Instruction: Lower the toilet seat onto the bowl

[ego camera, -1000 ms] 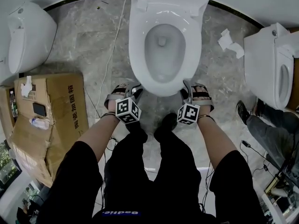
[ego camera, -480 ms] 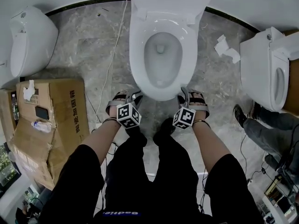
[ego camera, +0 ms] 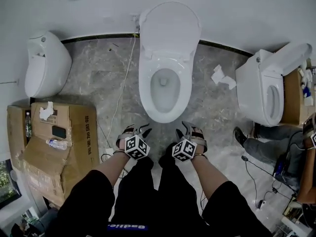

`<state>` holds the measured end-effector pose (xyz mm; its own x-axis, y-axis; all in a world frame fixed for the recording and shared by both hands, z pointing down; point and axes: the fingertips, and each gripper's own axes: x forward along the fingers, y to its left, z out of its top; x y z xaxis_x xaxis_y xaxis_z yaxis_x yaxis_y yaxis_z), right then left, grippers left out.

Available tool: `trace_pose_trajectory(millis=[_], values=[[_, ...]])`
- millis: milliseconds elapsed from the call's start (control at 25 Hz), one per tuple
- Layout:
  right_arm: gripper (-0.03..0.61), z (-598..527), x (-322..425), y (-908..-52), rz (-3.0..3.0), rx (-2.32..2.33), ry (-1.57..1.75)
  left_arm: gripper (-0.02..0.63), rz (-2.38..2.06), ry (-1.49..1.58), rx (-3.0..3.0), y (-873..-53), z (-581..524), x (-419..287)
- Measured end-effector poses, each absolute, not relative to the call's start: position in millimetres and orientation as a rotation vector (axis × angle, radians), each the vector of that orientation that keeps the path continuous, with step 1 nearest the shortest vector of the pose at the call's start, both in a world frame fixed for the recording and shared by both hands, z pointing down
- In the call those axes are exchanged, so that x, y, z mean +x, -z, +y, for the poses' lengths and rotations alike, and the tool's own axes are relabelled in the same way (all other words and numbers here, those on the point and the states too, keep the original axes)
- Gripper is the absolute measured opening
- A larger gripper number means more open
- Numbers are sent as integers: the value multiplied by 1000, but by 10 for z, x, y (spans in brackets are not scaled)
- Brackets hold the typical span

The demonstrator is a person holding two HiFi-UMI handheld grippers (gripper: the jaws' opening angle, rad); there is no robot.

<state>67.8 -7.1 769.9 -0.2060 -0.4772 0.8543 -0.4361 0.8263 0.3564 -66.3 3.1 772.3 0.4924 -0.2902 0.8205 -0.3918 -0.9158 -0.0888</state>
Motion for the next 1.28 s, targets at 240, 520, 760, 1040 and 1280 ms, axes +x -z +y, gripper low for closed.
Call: trace_pose_trajectory(millis=[240, 520, 760, 1040, 1280], values=[[225, 105, 496, -6795, -1929, 778, -69, 95, -708, -1209, 2607, -6830, 168, -435], [209, 5, 375, -5808, -2049, 931, -161, 95, -826, -969, 2560, -5926, 164, -372], [141, -116, 299, -4873, -2225, 1063, -265, 95, -946, -650, 2576, -4854, -24, -311], [70, -122, 184, -3891, -2484, 1153, -362, 80, -983, -316, 2669, -3675, -163, -189], [49, -104, 140, -3079, -2676, 1208, -358, 52, -954, -81, 2728, -2878, -118, -46]])
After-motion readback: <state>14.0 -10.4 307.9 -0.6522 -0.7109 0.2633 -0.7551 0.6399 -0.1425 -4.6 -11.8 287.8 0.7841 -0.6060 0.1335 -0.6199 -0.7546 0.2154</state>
